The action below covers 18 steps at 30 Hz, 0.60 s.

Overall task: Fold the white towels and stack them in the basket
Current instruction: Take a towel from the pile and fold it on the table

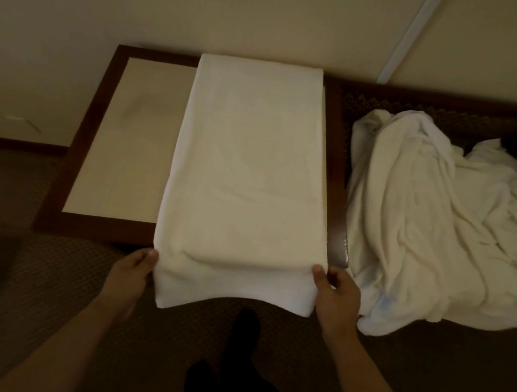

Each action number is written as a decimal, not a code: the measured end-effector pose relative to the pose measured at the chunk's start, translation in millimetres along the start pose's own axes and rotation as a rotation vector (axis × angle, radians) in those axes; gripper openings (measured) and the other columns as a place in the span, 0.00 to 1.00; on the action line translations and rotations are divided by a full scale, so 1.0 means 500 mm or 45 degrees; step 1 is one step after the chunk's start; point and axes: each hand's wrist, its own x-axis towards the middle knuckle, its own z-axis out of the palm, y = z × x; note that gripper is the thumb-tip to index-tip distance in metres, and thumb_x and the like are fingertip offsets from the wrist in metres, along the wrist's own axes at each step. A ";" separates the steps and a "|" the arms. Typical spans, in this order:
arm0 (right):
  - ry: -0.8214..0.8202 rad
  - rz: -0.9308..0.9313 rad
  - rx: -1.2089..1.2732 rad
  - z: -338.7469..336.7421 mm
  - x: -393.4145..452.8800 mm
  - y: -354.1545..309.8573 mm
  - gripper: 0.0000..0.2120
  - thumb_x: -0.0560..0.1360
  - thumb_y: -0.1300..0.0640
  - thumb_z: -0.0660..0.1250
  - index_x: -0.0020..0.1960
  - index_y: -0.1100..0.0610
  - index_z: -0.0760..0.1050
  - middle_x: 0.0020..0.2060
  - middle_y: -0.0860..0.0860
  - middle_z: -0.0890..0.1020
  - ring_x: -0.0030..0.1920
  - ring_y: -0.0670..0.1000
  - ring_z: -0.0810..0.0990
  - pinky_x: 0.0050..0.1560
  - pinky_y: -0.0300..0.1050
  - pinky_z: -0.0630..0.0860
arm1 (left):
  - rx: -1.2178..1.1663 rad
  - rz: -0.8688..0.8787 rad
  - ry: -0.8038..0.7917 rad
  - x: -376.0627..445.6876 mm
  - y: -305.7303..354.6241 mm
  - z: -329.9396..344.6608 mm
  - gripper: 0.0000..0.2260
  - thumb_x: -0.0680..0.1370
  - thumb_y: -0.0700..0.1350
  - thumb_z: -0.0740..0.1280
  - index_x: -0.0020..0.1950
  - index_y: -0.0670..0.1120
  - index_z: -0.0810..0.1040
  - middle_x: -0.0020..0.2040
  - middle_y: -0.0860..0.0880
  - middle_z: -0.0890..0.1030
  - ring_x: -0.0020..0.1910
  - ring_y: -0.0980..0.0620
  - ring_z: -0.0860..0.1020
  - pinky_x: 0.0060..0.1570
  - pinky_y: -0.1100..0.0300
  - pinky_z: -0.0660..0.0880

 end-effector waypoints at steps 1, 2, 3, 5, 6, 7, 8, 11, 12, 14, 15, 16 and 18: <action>0.031 -0.017 -0.028 -0.006 0.004 0.001 0.11 0.78 0.55 0.71 0.42 0.61 0.78 0.36 0.50 0.79 0.38 0.43 0.74 0.42 0.36 0.70 | 0.182 0.066 0.058 0.002 0.005 0.001 0.09 0.85 0.45 0.61 0.59 0.45 0.80 0.56 0.43 0.83 0.54 0.45 0.80 0.55 0.48 0.76; 0.057 -0.028 -0.066 -0.010 0.010 0.003 0.10 0.78 0.54 0.71 0.41 0.58 0.78 0.37 0.48 0.80 0.39 0.42 0.75 0.43 0.37 0.71 | 0.334 0.121 0.113 0.003 0.008 0.002 0.08 0.85 0.45 0.61 0.58 0.45 0.79 0.54 0.44 0.82 0.51 0.45 0.79 0.53 0.50 0.75; 0.075 -0.019 -0.106 -0.012 0.018 0.008 0.10 0.78 0.52 0.71 0.40 0.55 0.77 0.37 0.48 0.81 0.41 0.43 0.77 0.43 0.40 0.71 | 0.440 0.168 0.157 0.003 0.009 0.003 0.08 0.85 0.44 0.61 0.58 0.45 0.78 0.51 0.45 0.80 0.49 0.46 0.78 0.51 0.52 0.73; 0.111 0.048 -0.138 -0.011 0.033 0.015 0.12 0.78 0.51 0.70 0.39 0.55 0.76 0.36 0.50 0.80 0.41 0.49 0.79 0.43 0.45 0.70 | 0.547 0.198 0.219 0.004 0.002 0.003 0.09 0.85 0.43 0.60 0.61 0.44 0.78 0.50 0.46 0.79 0.48 0.48 0.76 0.49 0.52 0.72; 0.122 0.074 -0.116 -0.009 0.038 0.019 0.14 0.78 0.51 0.70 0.38 0.57 0.75 0.35 0.52 0.80 0.41 0.52 0.79 0.43 0.45 0.70 | 0.557 0.200 0.244 0.006 -0.003 0.003 0.10 0.85 0.43 0.60 0.63 0.44 0.78 0.51 0.46 0.79 0.48 0.47 0.77 0.49 0.52 0.73; 0.118 0.089 -0.082 -0.007 0.041 0.021 0.16 0.79 0.51 0.69 0.37 0.59 0.74 0.35 0.53 0.79 0.40 0.53 0.78 0.41 0.45 0.70 | 0.525 0.178 0.245 0.010 -0.009 0.005 0.11 0.85 0.44 0.61 0.65 0.44 0.78 0.54 0.45 0.80 0.50 0.47 0.77 0.50 0.52 0.73; 0.096 0.094 -0.052 -0.006 0.042 0.021 0.17 0.79 0.51 0.69 0.37 0.60 0.73 0.33 0.52 0.78 0.38 0.52 0.77 0.40 0.45 0.70 | 0.462 0.143 0.224 0.010 -0.010 0.010 0.11 0.84 0.44 0.62 0.66 0.45 0.77 0.55 0.45 0.80 0.52 0.46 0.78 0.52 0.51 0.74; -0.010 0.045 -0.063 -0.012 0.028 0.028 0.16 0.79 0.50 0.69 0.37 0.58 0.74 0.33 0.51 0.78 0.37 0.48 0.75 0.41 0.43 0.70 | -0.019 -0.053 0.081 0.010 -0.007 0.037 0.09 0.82 0.45 0.65 0.60 0.44 0.79 0.56 0.45 0.81 0.55 0.42 0.80 0.55 0.47 0.76; -0.037 0.024 -0.078 -0.017 0.024 0.034 0.14 0.79 0.51 0.69 0.39 0.58 0.75 0.35 0.51 0.79 0.37 0.46 0.76 0.42 0.41 0.71 | -0.103 -0.077 0.037 0.010 -0.012 0.047 0.09 0.82 0.46 0.66 0.58 0.44 0.80 0.55 0.45 0.82 0.56 0.41 0.80 0.55 0.48 0.76; -0.071 -0.017 -0.091 -0.025 0.021 0.040 0.11 0.79 0.52 0.69 0.41 0.58 0.77 0.36 0.50 0.81 0.37 0.41 0.77 0.43 0.39 0.72 | 0.043 0.011 0.013 -0.002 -0.015 0.058 0.10 0.83 0.50 0.65 0.59 0.45 0.81 0.53 0.46 0.83 0.53 0.45 0.82 0.50 0.52 0.78; -0.079 -0.034 -0.102 -0.029 0.020 0.043 0.11 0.79 0.53 0.69 0.41 0.57 0.77 0.36 0.49 0.81 0.37 0.41 0.77 0.43 0.39 0.72 | 0.181 0.087 0.045 -0.009 -0.019 0.059 0.11 0.83 0.51 0.65 0.58 0.46 0.81 0.51 0.47 0.83 0.50 0.47 0.81 0.45 0.56 0.77; -0.092 -0.050 -0.107 -0.030 0.023 0.044 0.10 0.79 0.53 0.70 0.41 0.56 0.77 0.36 0.48 0.82 0.38 0.41 0.78 0.43 0.39 0.73 | 0.271 0.148 0.103 -0.016 -0.021 0.056 0.12 0.83 0.52 0.64 0.57 0.46 0.82 0.49 0.47 0.83 0.49 0.48 0.81 0.42 0.57 0.75; -0.146 -0.058 -0.119 -0.028 0.027 0.046 0.08 0.79 0.53 0.70 0.43 0.55 0.79 0.39 0.47 0.83 0.41 0.43 0.80 0.44 0.41 0.75 | 0.299 0.218 0.207 -0.022 -0.023 0.046 0.11 0.83 0.52 0.64 0.55 0.46 0.81 0.46 0.48 0.82 0.47 0.47 0.80 0.39 0.58 0.73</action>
